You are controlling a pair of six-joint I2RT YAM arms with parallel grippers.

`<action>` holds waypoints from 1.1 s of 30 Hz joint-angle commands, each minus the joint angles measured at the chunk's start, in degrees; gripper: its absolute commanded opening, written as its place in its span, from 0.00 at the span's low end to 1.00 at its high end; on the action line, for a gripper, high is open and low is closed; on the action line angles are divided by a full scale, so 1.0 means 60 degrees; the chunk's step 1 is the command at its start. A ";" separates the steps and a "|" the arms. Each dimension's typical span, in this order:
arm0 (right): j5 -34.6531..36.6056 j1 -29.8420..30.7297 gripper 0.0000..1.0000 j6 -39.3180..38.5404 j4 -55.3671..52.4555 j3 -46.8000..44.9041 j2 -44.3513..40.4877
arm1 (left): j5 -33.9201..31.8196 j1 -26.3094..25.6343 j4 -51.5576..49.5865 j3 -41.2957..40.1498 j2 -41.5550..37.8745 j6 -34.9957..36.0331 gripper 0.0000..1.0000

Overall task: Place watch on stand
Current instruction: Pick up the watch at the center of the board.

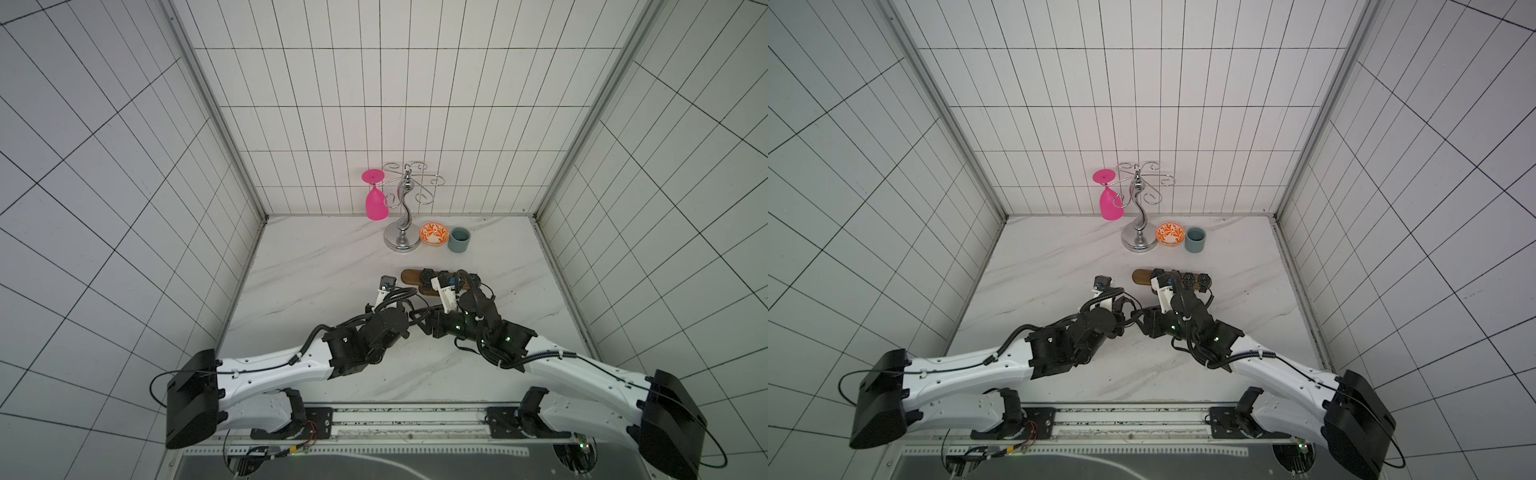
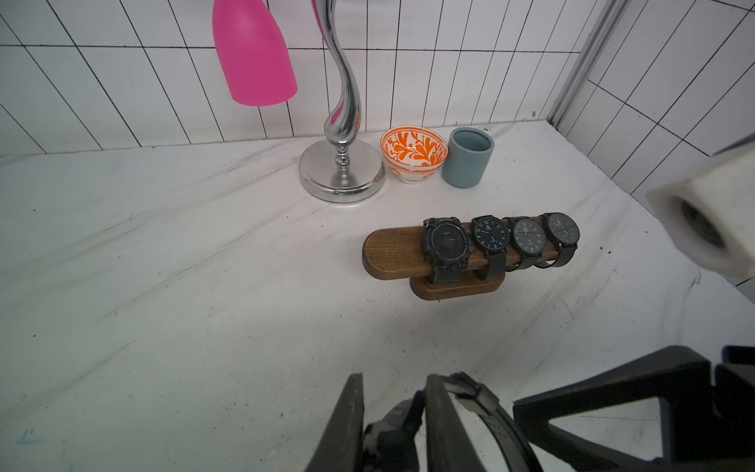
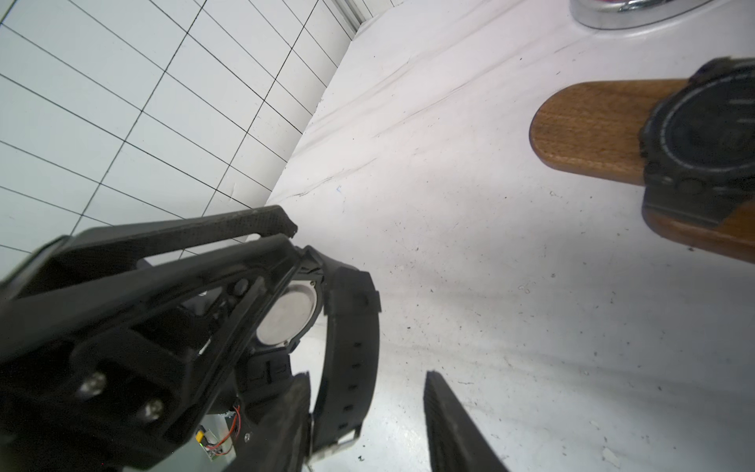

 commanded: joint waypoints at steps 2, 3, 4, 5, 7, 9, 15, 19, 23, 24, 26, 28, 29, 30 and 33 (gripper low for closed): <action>0.0087 0.0118 0.36 0.0014 0.0153 0.0951 0.0156 | -0.0449 -0.0255 0.0320 0.0413 0.0199 0.0166 0.02; 0.0137 0.0118 0.32 0.0013 0.0111 0.0953 0.0180 | -0.0546 -0.0313 0.0312 0.0436 0.0246 0.0186 0.02; 0.0180 0.0119 0.29 -0.0013 0.0043 0.0981 0.0209 | -0.0600 -0.0359 0.0307 0.0463 0.0271 0.0210 0.02; 0.0242 0.0118 0.26 -0.0029 -0.0037 0.1008 0.0225 | -0.0602 -0.0375 0.0312 0.0488 0.0289 0.0224 0.02; 0.0439 0.0118 0.20 -0.0057 -0.0182 0.1017 0.0217 | -0.0631 -0.0424 0.0312 0.0545 0.0335 0.0251 0.02; 0.0628 0.0118 0.13 -0.0074 -0.0302 0.1028 0.0174 | -0.0603 -0.0450 0.0309 0.0608 0.0367 0.0293 0.03; 0.0923 0.0118 0.00 -0.0143 -0.0407 0.0998 0.0123 | -0.0246 -0.0463 0.0413 0.0599 0.0280 0.0343 0.04; 0.1059 0.0118 0.00 -0.0169 -0.0442 0.0970 0.0070 | -0.0031 -0.0457 0.0621 0.0456 0.0160 0.0338 0.15; 0.1393 0.0122 0.00 -0.0264 -0.0533 0.0914 -0.0078 | 0.0171 -0.0458 0.0889 0.0285 0.0036 0.0410 0.21; 0.1491 0.0118 0.00 -0.0272 -0.0530 0.0876 -0.0138 | 0.0248 -0.0461 0.0926 0.0250 -0.0014 0.0424 0.23; 0.1737 0.0118 0.00 -0.0303 -0.0558 0.0807 -0.0285 | 0.0408 -0.0466 0.1023 0.0136 -0.0155 0.0458 0.29; 0.1888 0.0118 0.00 -0.0343 -0.0615 0.0782 -0.0399 | 0.0648 -0.0466 0.1214 -0.0041 -0.0341 0.0517 0.38; 0.1924 0.0118 0.00 -0.0391 -0.0671 0.0806 -0.0432 | 0.0763 -0.0465 0.1496 -0.0207 -0.0454 0.0675 0.42; 0.1940 0.0121 0.00 -0.0435 -0.0730 0.0848 -0.0455 | 0.0874 -0.0453 0.1554 -0.0278 -0.0552 0.0795 0.47; 0.2007 0.0118 0.00 -0.0584 -0.0783 0.0827 -0.0542 | 0.1231 -0.0429 0.1463 -0.0352 -0.0937 0.0882 0.61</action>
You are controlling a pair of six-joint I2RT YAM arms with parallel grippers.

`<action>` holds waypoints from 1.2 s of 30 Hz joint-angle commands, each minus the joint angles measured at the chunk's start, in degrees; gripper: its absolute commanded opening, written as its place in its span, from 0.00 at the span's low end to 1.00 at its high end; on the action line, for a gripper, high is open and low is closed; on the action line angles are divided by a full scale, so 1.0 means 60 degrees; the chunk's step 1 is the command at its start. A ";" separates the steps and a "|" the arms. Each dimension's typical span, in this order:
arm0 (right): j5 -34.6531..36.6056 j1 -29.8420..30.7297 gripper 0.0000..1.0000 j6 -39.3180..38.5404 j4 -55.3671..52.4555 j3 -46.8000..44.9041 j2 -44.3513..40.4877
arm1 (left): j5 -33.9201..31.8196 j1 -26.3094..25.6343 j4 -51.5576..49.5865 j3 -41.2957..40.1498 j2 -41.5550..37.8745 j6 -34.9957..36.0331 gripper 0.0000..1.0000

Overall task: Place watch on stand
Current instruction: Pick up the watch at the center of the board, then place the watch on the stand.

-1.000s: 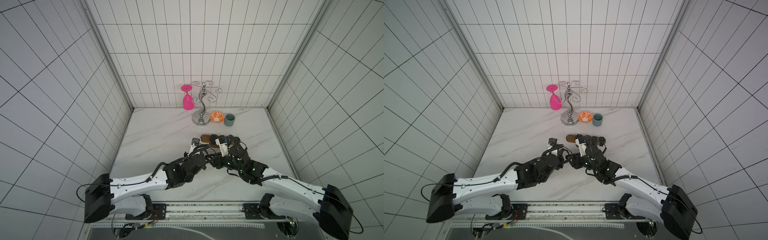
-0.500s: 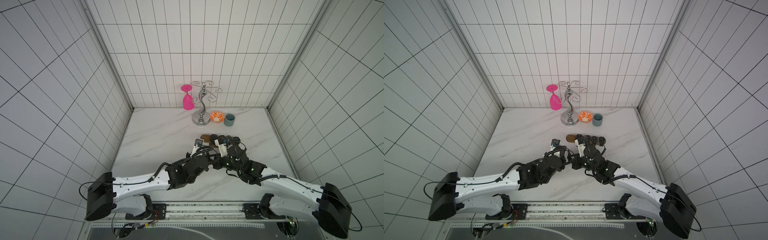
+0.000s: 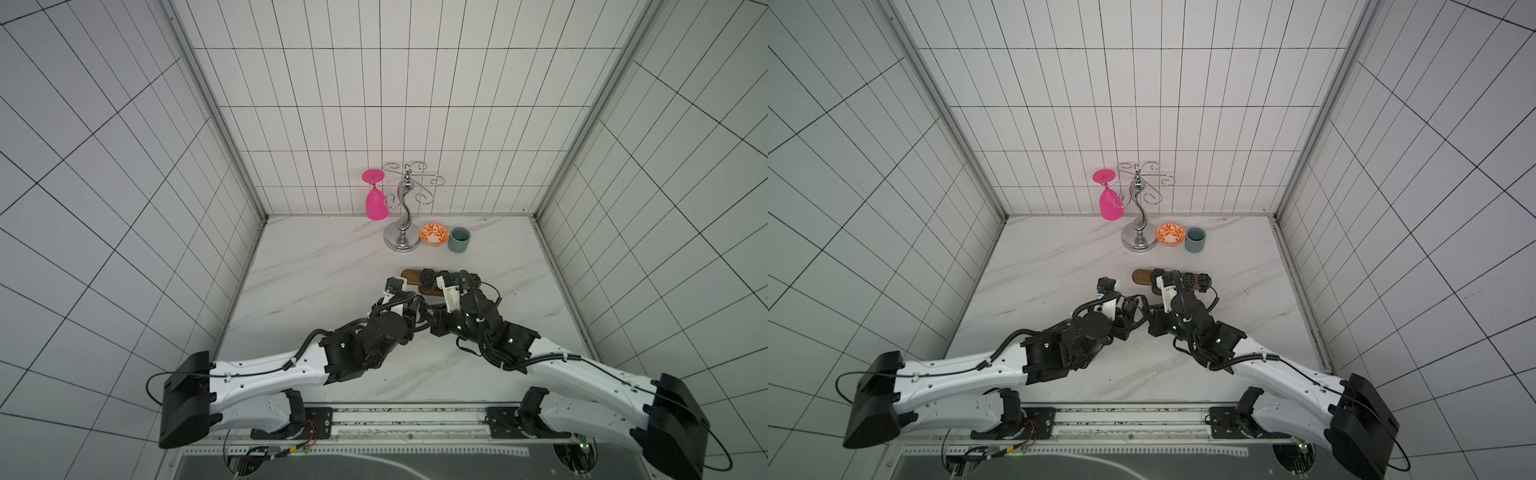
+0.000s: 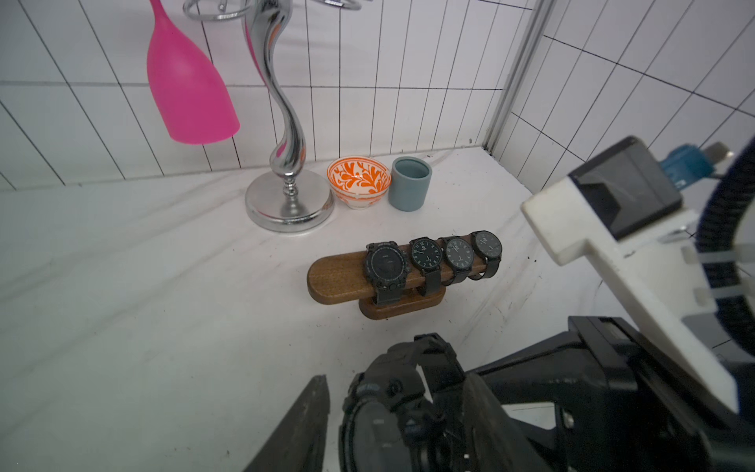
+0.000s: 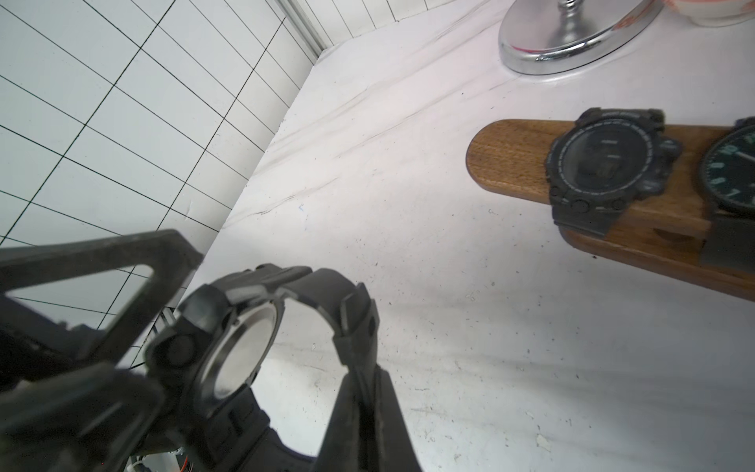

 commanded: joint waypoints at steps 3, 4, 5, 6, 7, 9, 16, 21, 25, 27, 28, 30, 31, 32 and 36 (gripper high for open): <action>0.0540 0.0008 0.00 -0.0315 -0.0045 0.0640 -0.0391 | 0.0870 0.0095 0.0383 -0.0351 -0.0850 0.0085 0.73; 0.0566 0.0007 0.00 -0.0380 0.0006 0.0587 -0.0478 | 0.1217 0.0249 0.0379 -0.0435 -0.1033 -0.0053 0.75; 0.0597 0.0020 0.00 -0.0483 0.0146 0.0497 -0.0580 | 0.1742 0.0533 0.0306 -0.0511 -0.1191 -0.0309 0.76; 0.0614 0.0019 0.00 -0.0607 0.0344 0.0389 -0.0672 | 0.2243 0.0803 0.0289 -0.0603 -0.1312 -0.0605 0.77; 0.0648 0.0019 0.00 -0.0766 0.0626 0.0211 -0.0786 | 0.2760 0.1119 0.0298 -0.0724 -0.1446 -0.0923 0.78; 0.0817 0.0019 0.00 -0.1064 0.1125 -0.0090 -0.0963 | 0.3440 0.1472 0.0208 -0.0862 -0.1617 -0.1330 0.79; 0.0697 0.0049 0.00 -0.1781 0.2248 -0.0534 -0.1044 | 0.4530 0.1546 0.0438 -0.1004 -0.1770 -0.1257 0.86; 0.0636 0.0133 0.00 -0.1969 0.2420 -0.0535 -0.1047 | 0.4689 0.1546 0.0974 -0.1273 -0.1915 -0.1090 0.87; 0.0741 0.0252 0.00 -0.2146 0.2446 -0.0625 -0.1079 | 0.4720 0.1542 0.1116 -0.1281 -0.2010 -0.0978 0.88; 0.0879 0.0323 0.00 -0.2227 0.2447 -0.0645 -0.1068 | 0.4690 0.1545 0.1113 -0.1237 -0.2044 -0.0949 0.88; 0.0980 0.0362 0.00 -0.2255 0.2430 -0.0645 -0.1059 | 0.4694 0.1543 0.1120 -0.1234 -0.2069 -0.0949 0.88; 0.1168 0.0399 0.00 -0.2275 0.2342 -0.0624 -0.1028 | 0.4653 0.1556 0.1142 -0.1248 -0.2119 -0.0963 0.88; 0.1238 0.0414 0.00 -0.2307 0.2336 -0.0625 -0.1007 | 0.4620 0.1543 0.1149 -0.1258 -0.2168 -0.0964 0.88; 0.1321 0.0422 0.00 -0.2324 0.2324 -0.0625 -0.0992 | 0.4548 0.1543 0.1122 -0.1263 -0.2201 -0.0997 0.88; 0.1455 0.0484 0.00 -0.2447 0.2253 -0.0552 -0.0903 | 0.4158 0.1550 0.1050 -0.1361 -0.2441 -0.1037 0.88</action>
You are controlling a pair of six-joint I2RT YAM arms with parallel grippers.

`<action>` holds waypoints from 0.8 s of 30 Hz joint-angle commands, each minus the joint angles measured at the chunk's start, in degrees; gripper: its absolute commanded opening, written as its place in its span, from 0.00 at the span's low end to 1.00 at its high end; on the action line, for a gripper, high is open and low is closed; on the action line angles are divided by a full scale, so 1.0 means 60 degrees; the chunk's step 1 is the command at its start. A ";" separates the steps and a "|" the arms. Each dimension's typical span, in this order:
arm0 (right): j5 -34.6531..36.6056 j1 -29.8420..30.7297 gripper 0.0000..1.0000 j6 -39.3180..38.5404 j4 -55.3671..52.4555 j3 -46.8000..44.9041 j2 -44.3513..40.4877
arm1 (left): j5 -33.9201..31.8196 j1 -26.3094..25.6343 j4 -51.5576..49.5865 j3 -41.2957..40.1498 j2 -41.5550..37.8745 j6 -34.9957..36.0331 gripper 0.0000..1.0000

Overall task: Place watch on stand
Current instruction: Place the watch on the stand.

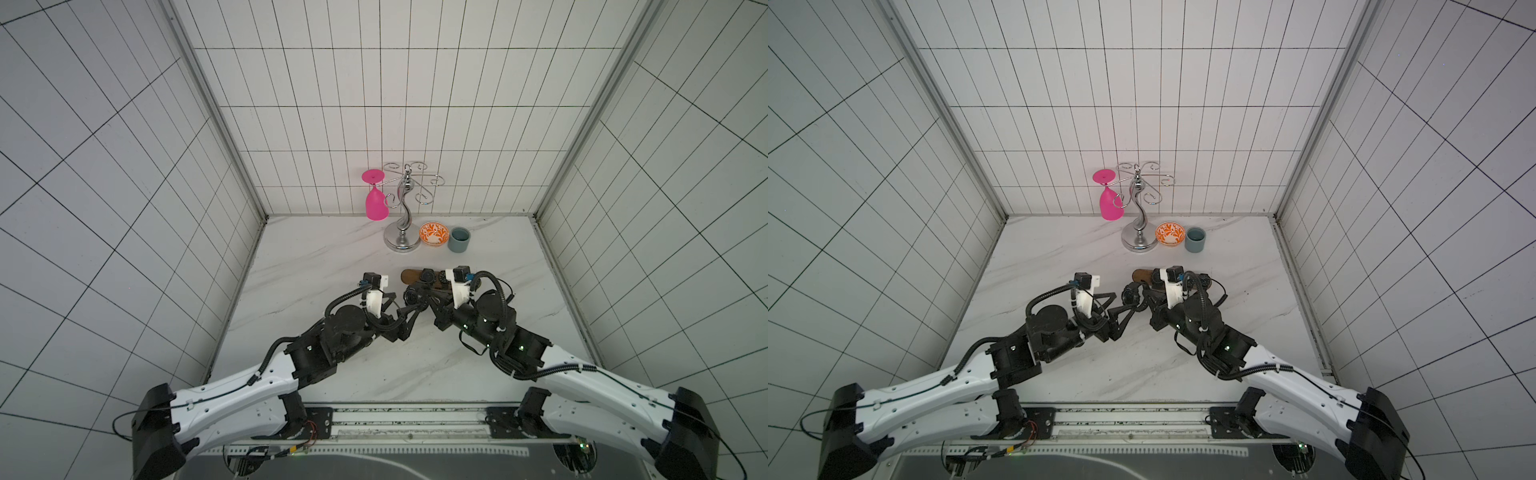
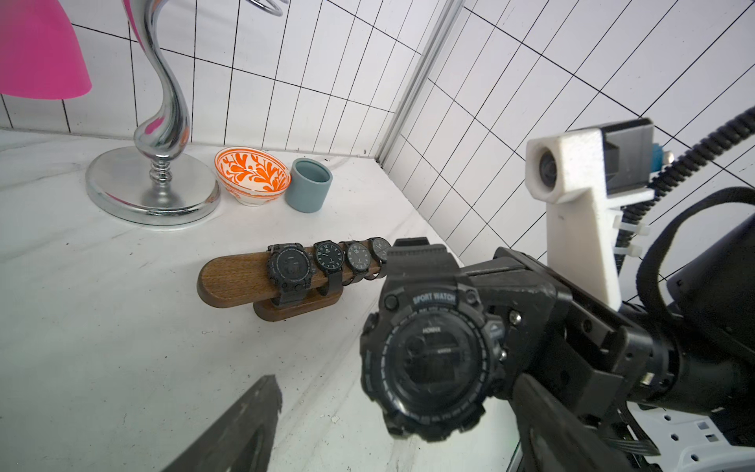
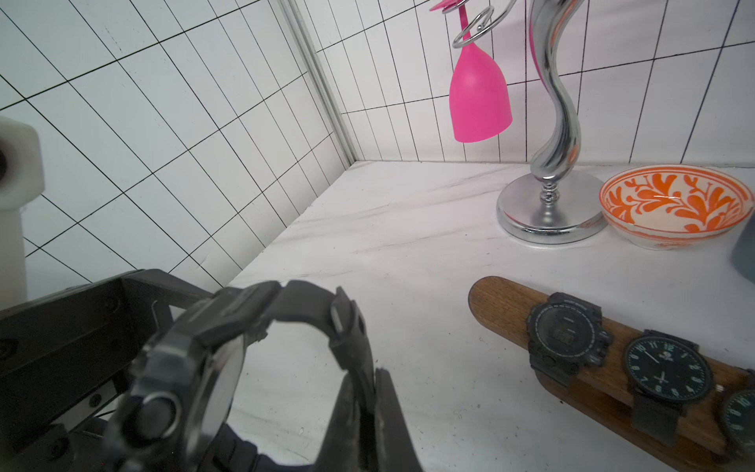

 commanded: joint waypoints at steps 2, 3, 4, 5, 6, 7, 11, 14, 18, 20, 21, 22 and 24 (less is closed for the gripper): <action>0.0405 0.0206 0.00 -0.0299 0.0304 -0.0342 0.0079 | -0.0502 -0.0015 0.0136 -0.0234 -0.0415 0.0005 0.88; 0.0447 0.0227 0.00 -0.0327 0.0302 -0.0342 0.0087 | -0.0570 -0.0007 0.0153 -0.0254 -0.0455 0.0005 0.88; 0.0463 0.0255 0.00 -0.0330 0.0304 -0.0331 0.0087 | -0.0591 0.0005 0.0113 -0.0244 -0.0440 0.0016 0.88; 0.0448 0.0277 0.00 -0.0342 0.0327 -0.0315 0.0093 | -0.0589 -0.0005 0.0041 -0.0186 -0.0398 0.0059 0.89; 0.0436 0.0313 0.00 -0.0358 0.0376 -0.0313 0.0101 | -0.0539 -0.0005 -0.0013 -0.0141 -0.0322 0.0069 0.89; 0.0466 0.0368 0.00 -0.0381 0.0396 -0.0287 0.0112 | -0.0458 -0.0004 -0.0005 -0.0095 -0.0272 0.0064 0.89; 0.0656 0.0586 0.00 -0.0467 0.0406 -0.0197 0.0204 | -0.0225 -0.0006 0.0197 -0.0052 -0.0077 0.0042 0.89; 0.0717 0.0669 0.00 -0.0461 0.0475 -0.0196 0.0258 | -0.0125 -0.0006 0.0313 -0.0068 0.0035 -0.0009 0.87; 0.0761 0.0782 0.00 -0.0461 0.0494 -0.0176 0.0344 | -0.0105 -0.0006 0.0403 -0.0091 0.0101 -0.0035 0.83; 0.0805 0.0835 0.00 -0.0490 0.0524 -0.0168 0.0364 | -0.0103 0.0009 0.0379 -0.0094 0.0118 -0.0060 0.79; 0.0821 0.0866 0.00 -0.0511 0.0530 -0.0162 0.0378 | -0.0119 0.0020 0.0376 -0.0101 0.0118 -0.0081 0.77; 0.0861 0.0887 0.00 -0.0531 0.0527 -0.0152 0.0385 | -0.0107 0.0023 0.0403 -0.0108 0.0118 -0.0081 0.74; 0.0909 0.0918 0.00 -0.0549 0.0510 -0.0149 0.0406 | -0.0062 0.0053 0.0411 -0.0108 0.0143 -0.0086 0.67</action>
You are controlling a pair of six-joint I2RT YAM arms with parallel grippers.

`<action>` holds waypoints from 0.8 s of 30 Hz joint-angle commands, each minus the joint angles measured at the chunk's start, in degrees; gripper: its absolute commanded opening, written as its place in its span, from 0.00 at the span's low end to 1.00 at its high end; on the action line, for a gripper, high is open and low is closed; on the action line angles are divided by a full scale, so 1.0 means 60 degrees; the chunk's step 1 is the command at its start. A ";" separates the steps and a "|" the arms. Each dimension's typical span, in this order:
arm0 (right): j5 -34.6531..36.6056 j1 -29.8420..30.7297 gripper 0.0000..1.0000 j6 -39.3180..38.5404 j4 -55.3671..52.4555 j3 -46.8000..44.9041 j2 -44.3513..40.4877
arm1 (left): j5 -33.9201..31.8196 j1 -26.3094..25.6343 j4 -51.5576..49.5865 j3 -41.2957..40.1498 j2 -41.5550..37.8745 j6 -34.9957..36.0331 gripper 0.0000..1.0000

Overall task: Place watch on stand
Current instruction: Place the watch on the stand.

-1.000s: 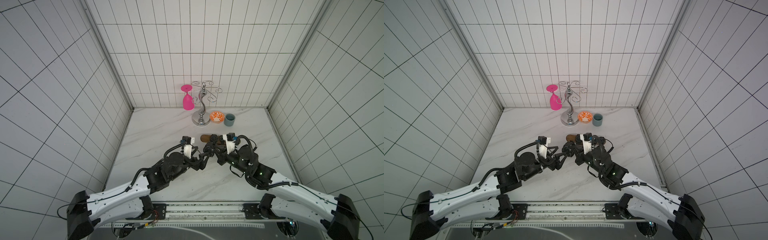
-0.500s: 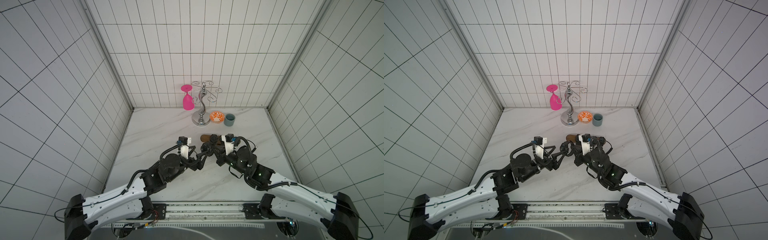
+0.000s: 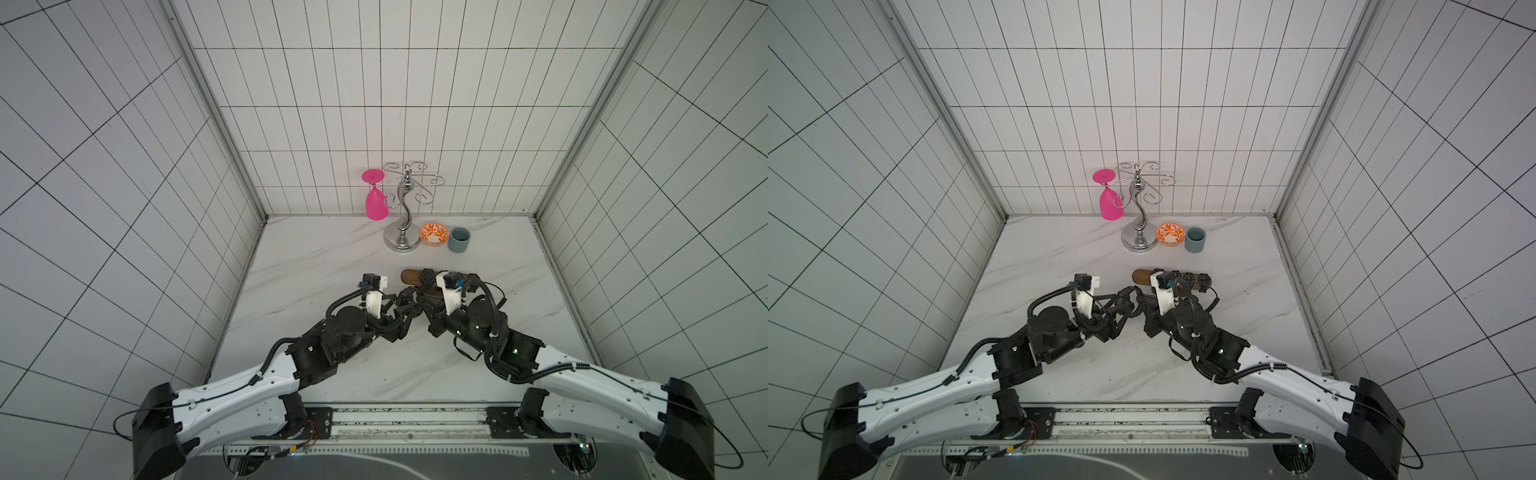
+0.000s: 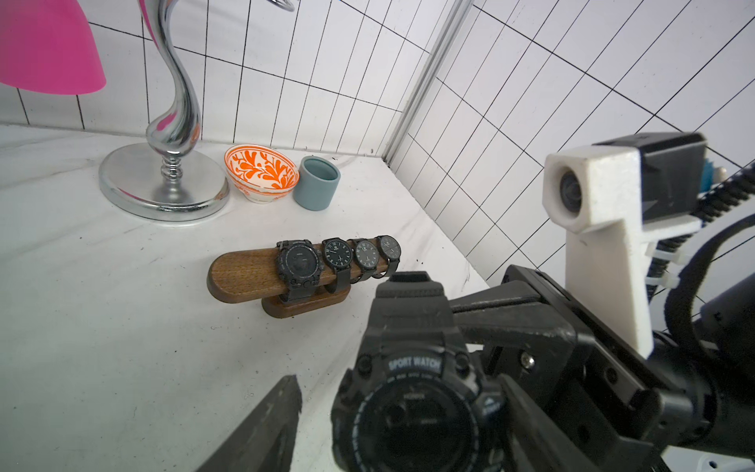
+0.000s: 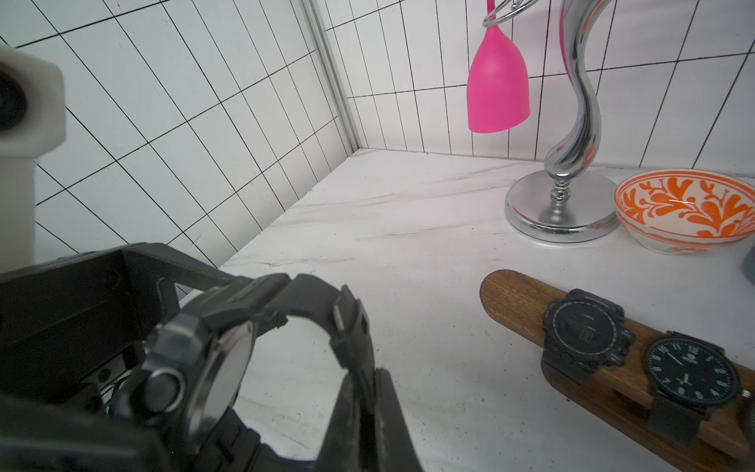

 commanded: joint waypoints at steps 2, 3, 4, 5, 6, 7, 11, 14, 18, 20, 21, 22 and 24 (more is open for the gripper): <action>0.0290 0.0157 0.00 -0.0145 0.0421 -0.0159 0.0077 | 0.0124 0.0064 0.0257 0.0046 0.0072 -0.0019 0.61; 0.0305 0.0157 0.00 -0.0145 0.0417 -0.0156 0.0081 | 0.0141 0.0067 0.0250 0.0054 0.0073 -0.0013 0.58; 0.0327 0.0172 0.00 -0.0145 0.0412 -0.0153 0.0081 | 0.0137 0.0080 0.0254 0.0043 0.0076 -0.0020 0.56; 0.0362 0.0170 0.00 -0.0131 0.0410 -0.0152 0.0079 | 0.0150 0.0083 0.0254 0.0041 0.0075 -0.0010 0.54; 0.0391 0.0166 0.00 -0.0123 0.0379 -0.0152 0.0082 | 0.0139 0.0082 0.0247 0.0045 0.0103 -0.0021 0.52; 0.0429 0.0175 0.00 -0.0101 0.0340 -0.0152 0.0056 | 0.0149 0.0097 0.0250 0.0041 0.0092 -0.0024 0.51; 0.0452 0.0174 0.00 -0.0001 0.0203 -0.0092 0.0052 | 0.0058 0.0097 0.0256 0.0056 0.0133 -0.0003 0.47; 0.0393 0.0148 0.09 0.0027 -0.0010 0.0030 0.0052 | -0.0096 0.0109 0.0126 0.0114 0.0190 0.0012 0.46; 0.0382 0.0035 0.40 -0.0024 -0.0525 0.0206 -0.0141 | -0.0517 0.0274 -0.0611 0.0426 0.0373 0.0149 0.45; 0.0213 -0.0296 0.50 -0.0078 -0.1126 0.0390 -0.0344 | -0.0646 0.0505 -0.0999 0.0613 0.0477 0.0325 0.45; 0.0154 -0.0491 0.54 -0.0135 -0.1421 0.0484 -0.0420 | -0.0705 0.0663 -0.1212 0.0712 0.0538 0.0430 0.45; 0.0142 -0.0722 0.57 -0.0183 -0.1763 0.0563 -0.0526 | -0.0756 0.0803 -0.1419 0.0814 0.0603 0.0518 0.45; 0.0144 -0.1335 0.63 -0.0325 -0.2390 0.0651 -0.0802 | -0.0787 0.1241 -0.1981 0.1131 0.0840 0.0763 0.45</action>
